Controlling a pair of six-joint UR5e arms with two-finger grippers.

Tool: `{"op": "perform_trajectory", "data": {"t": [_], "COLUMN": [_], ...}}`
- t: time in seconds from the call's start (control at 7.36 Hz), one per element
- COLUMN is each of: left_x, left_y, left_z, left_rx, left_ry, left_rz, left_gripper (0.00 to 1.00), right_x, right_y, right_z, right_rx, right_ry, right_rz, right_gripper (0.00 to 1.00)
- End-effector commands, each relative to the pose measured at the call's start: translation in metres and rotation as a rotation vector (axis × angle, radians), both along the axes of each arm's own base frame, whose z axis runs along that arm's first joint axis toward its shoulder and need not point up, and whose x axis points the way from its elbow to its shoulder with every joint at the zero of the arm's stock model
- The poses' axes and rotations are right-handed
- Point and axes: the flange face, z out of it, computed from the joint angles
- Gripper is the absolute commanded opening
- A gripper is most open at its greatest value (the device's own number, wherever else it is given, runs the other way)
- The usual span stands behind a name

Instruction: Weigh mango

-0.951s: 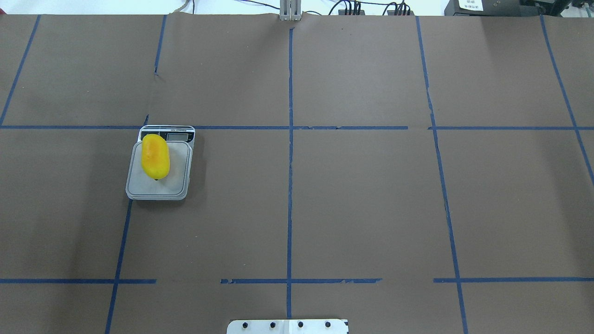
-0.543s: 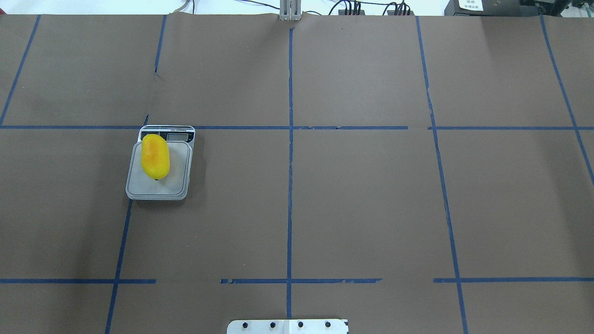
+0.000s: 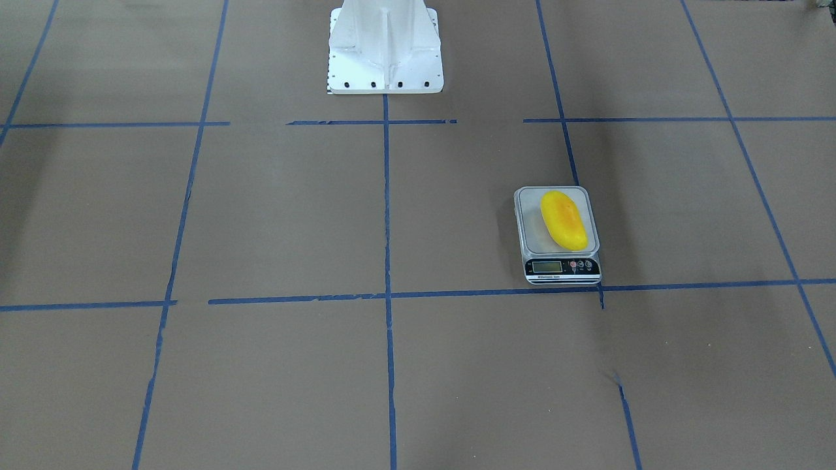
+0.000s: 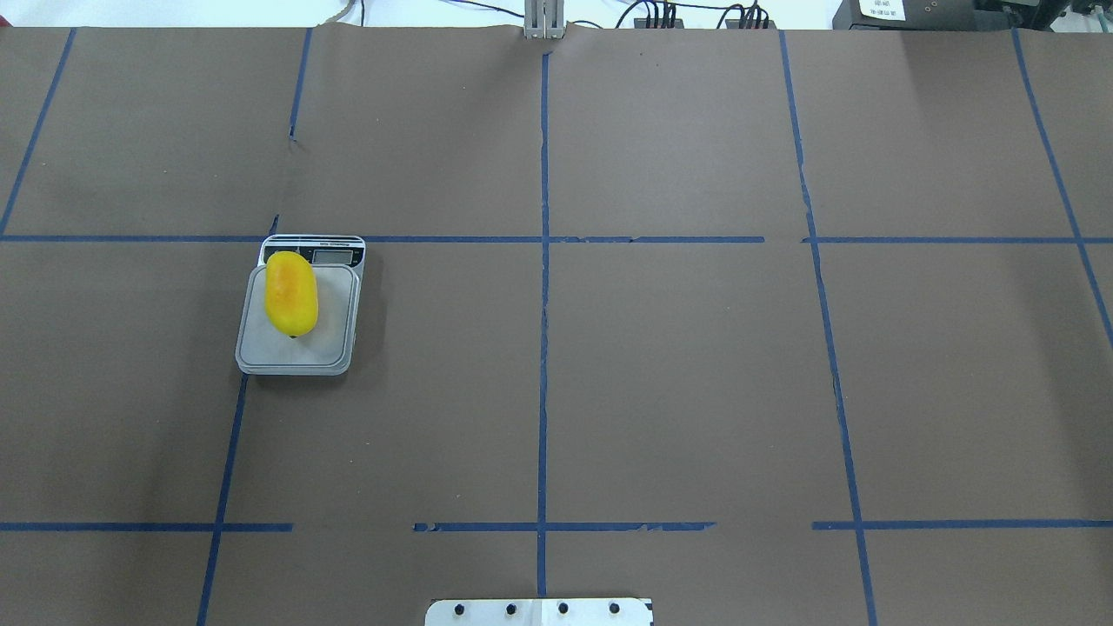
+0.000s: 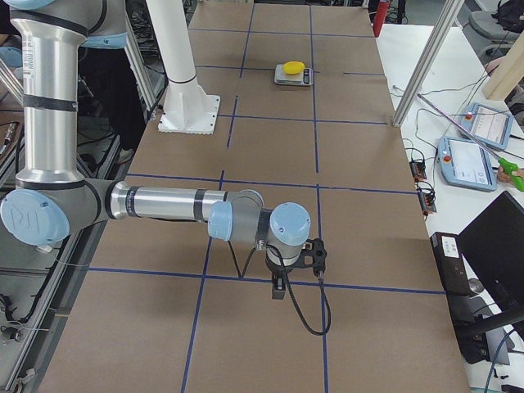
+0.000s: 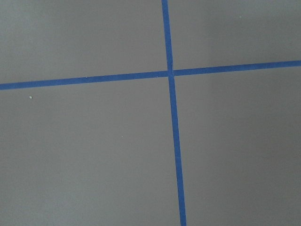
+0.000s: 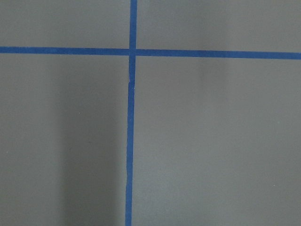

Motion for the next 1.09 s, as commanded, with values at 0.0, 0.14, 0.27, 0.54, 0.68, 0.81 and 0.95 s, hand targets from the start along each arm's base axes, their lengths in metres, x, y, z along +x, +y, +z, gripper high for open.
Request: {"op": "perform_trajectory", "data": {"t": [0.0,0.14,0.27,0.54,0.68,0.81,0.95], "left_x": [0.0,0.0,0.0,0.0,0.0,0.0,0.001], "left_y": [0.0,0.0,-0.001,-0.006,-0.009,-0.011,-0.019], "left_z": [0.001,-0.002,-0.006,-0.013,-0.015,-0.014,-0.015], "left_rx": [-0.003,0.003,0.008,0.023,0.028,0.026,0.031], "left_ry": [0.001,0.001,-0.003,0.0,-0.003,-0.008,-0.007], "left_rz": [0.002,0.002,0.0,0.0,0.0,0.002,0.003], "left_gripper": [1.0,1.0,1.0,1.0,1.0,1.0,1.0], "right_x": [0.0,0.0,0.0,0.0,0.0,0.0,0.0], "right_y": [0.0,0.0,0.0,0.0,0.0,0.0,0.0], "right_z": [0.0,0.0,0.0,0.0,0.0,0.0,0.0], "right_rx": [0.0,0.0,0.0,0.0,0.0,0.0,0.0], "right_ry": [0.0,0.0,0.0,0.0,0.0,0.0,0.0], "right_rz": [0.0,0.0,0.0,0.0,0.0,0.0,0.0], "right_gripper": [1.0,1.0,1.0,1.0,1.0,1.0,1.0]}}
